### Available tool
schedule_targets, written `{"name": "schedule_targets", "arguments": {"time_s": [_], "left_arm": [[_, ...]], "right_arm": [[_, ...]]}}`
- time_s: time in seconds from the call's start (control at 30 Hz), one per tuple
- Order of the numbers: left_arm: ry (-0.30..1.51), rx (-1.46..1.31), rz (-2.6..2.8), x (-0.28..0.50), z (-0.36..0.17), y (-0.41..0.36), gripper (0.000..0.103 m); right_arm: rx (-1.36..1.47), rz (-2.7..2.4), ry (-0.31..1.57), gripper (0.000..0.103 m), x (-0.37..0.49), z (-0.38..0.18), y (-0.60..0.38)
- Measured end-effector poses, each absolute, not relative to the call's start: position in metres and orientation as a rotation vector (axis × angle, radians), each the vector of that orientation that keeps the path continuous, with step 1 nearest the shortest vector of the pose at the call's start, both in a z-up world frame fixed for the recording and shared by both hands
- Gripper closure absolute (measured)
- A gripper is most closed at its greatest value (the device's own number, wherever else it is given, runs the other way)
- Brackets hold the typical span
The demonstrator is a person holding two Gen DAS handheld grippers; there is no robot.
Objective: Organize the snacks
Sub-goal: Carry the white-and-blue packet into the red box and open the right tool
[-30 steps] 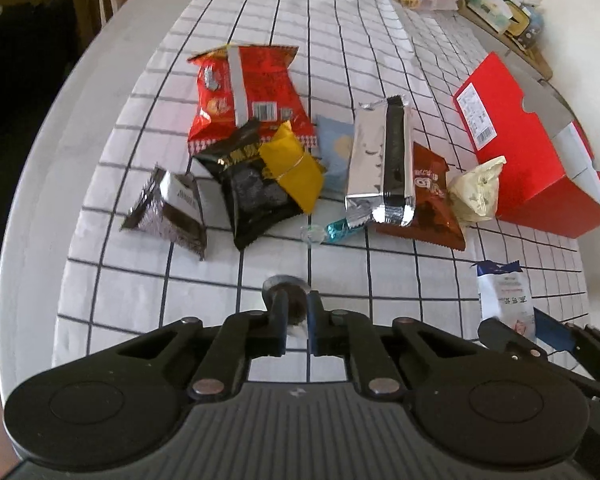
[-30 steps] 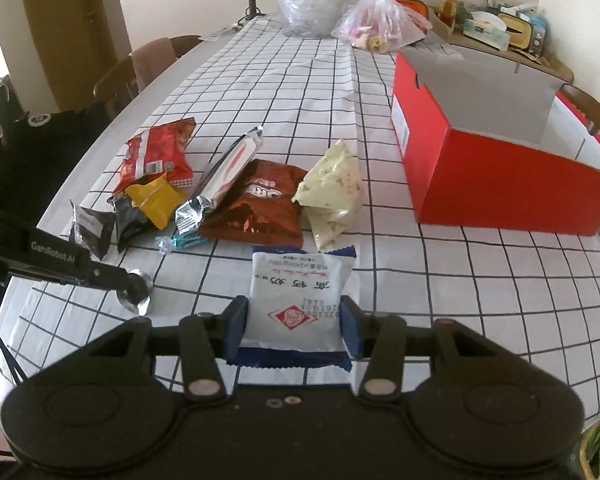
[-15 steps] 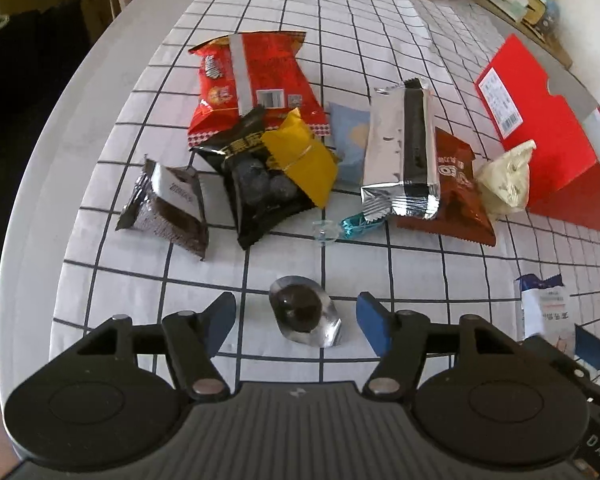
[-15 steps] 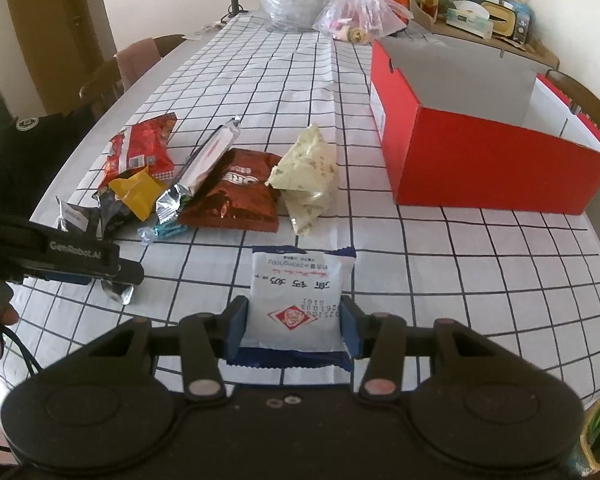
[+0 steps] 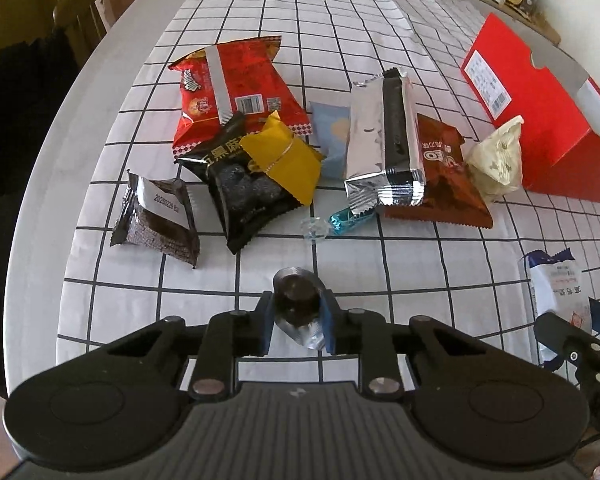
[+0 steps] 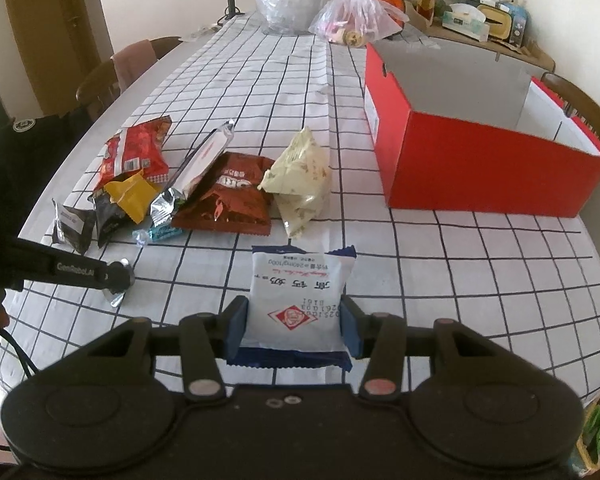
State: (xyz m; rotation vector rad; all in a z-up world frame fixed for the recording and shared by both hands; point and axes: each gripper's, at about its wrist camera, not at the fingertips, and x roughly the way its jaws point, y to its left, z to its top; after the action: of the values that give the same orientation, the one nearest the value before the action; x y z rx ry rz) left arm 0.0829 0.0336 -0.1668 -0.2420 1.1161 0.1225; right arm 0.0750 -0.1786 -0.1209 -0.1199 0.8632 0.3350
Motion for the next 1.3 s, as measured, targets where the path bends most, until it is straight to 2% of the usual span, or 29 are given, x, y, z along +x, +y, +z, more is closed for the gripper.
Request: {"name": "schedule_targets", "arguments": {"time_s": [0.23,0.6,0.9,1.3], "left_arm": [[1.081,-0.279,0.099,0.079,-0.152,0.040,0.081],[0.945,-0.282,-0.025,0.089,-0.085,0.022,0.081],[0.888,-0.246,-0.108,0.123,-0.053,-0.030,0.081],[0.894,-0.213,-0.135,0.198,-0.036,-0.124,0.081]], "right_arm": [[-0.121,0.302,0.824,0.056,0.074,-0.107,-0.186],[-0.116,0.270,0.720,0.056,0.082,-0.068,-0.210],[-0.105,0.271,0.661,0.056,0.121,-0.037,-0.255],[-0.130,0.313,0.663,0.056,0.206,-0.029,-0.331]]}}
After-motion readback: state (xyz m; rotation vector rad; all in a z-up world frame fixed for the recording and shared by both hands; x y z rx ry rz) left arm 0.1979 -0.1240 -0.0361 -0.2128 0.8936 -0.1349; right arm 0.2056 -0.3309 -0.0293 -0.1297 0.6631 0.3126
